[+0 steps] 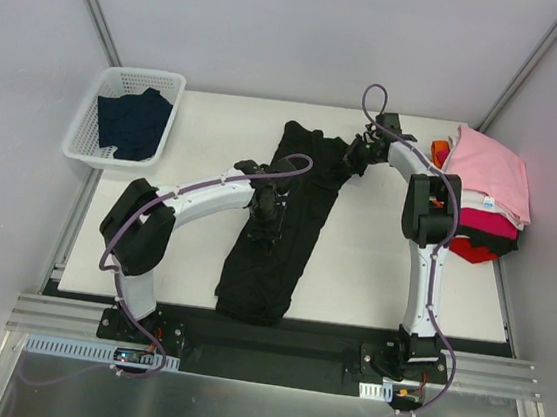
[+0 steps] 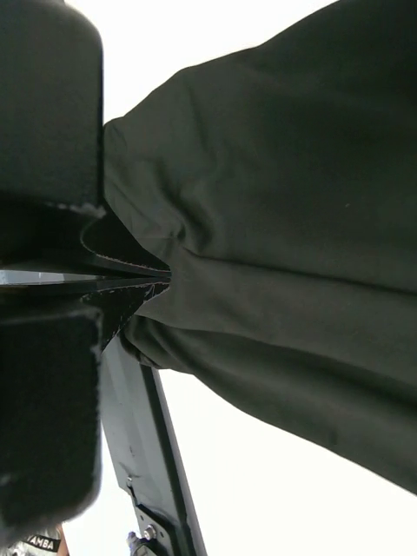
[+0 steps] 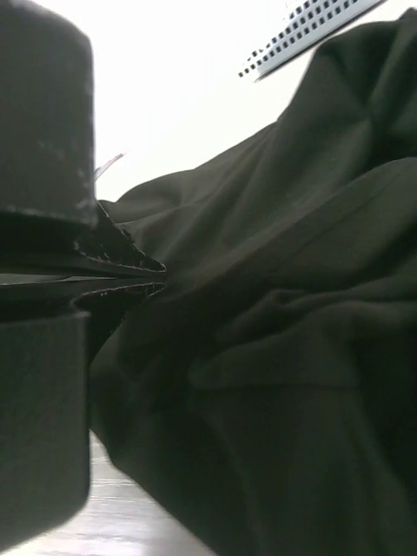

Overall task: Fold and stack the t-shirts
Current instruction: Rotate the tshirt 90 degrees

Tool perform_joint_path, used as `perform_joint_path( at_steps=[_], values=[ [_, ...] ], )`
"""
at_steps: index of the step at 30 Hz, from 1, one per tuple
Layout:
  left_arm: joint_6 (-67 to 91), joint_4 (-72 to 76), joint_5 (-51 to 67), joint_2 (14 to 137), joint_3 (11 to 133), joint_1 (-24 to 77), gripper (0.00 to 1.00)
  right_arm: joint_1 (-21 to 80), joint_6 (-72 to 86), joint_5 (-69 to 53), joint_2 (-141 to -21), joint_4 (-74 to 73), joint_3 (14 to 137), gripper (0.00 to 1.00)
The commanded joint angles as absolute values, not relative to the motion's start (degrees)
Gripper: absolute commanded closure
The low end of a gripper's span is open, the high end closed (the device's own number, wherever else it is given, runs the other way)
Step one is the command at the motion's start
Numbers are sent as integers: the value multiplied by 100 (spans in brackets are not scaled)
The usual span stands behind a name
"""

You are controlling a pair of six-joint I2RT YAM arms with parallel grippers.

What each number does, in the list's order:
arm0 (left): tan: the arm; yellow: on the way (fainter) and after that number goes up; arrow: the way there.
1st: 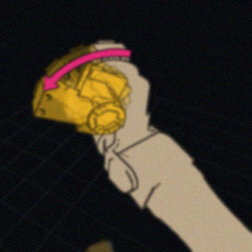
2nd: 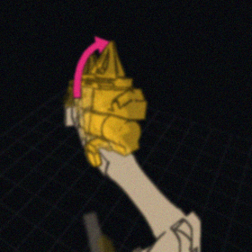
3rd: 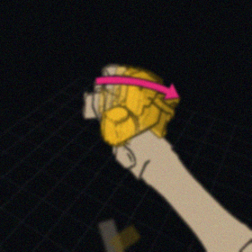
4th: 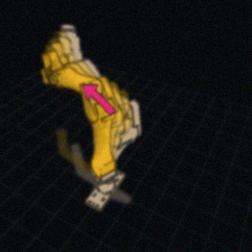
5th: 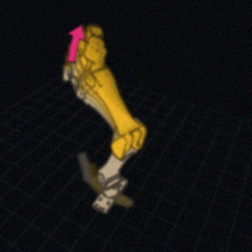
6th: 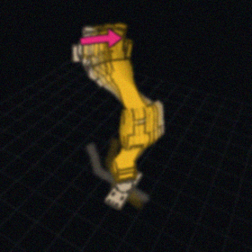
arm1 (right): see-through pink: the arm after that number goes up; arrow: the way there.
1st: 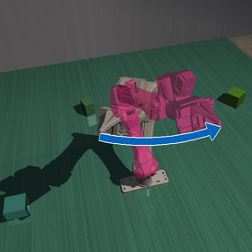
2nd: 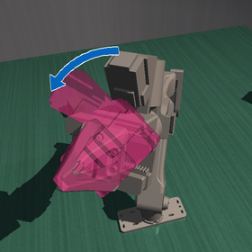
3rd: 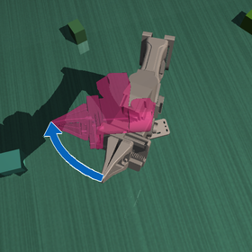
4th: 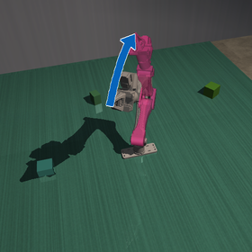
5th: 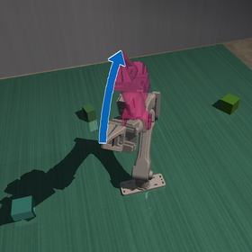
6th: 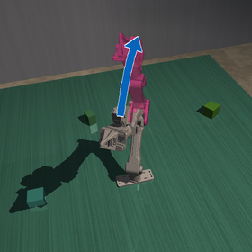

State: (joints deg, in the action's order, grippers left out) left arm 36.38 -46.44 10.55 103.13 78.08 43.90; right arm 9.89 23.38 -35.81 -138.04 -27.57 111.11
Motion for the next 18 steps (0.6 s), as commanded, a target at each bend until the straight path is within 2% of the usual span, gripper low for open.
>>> perform_joint_path(
  at_steps=[1,12,18],
  values=[
    [3542,-4737,1222,10415,7963,4386,100,958,2566,-3621,-14018,-2277,11285,99],
    [3445,-4755,1292,10362,7664,4395,100,888,3568,-3850,-14835,-1257,12172,99],
    [3393,-4755,1274,10274,7568,4395,100,826,4069,-3806,-14985,-625,12234,99]
  ],
)
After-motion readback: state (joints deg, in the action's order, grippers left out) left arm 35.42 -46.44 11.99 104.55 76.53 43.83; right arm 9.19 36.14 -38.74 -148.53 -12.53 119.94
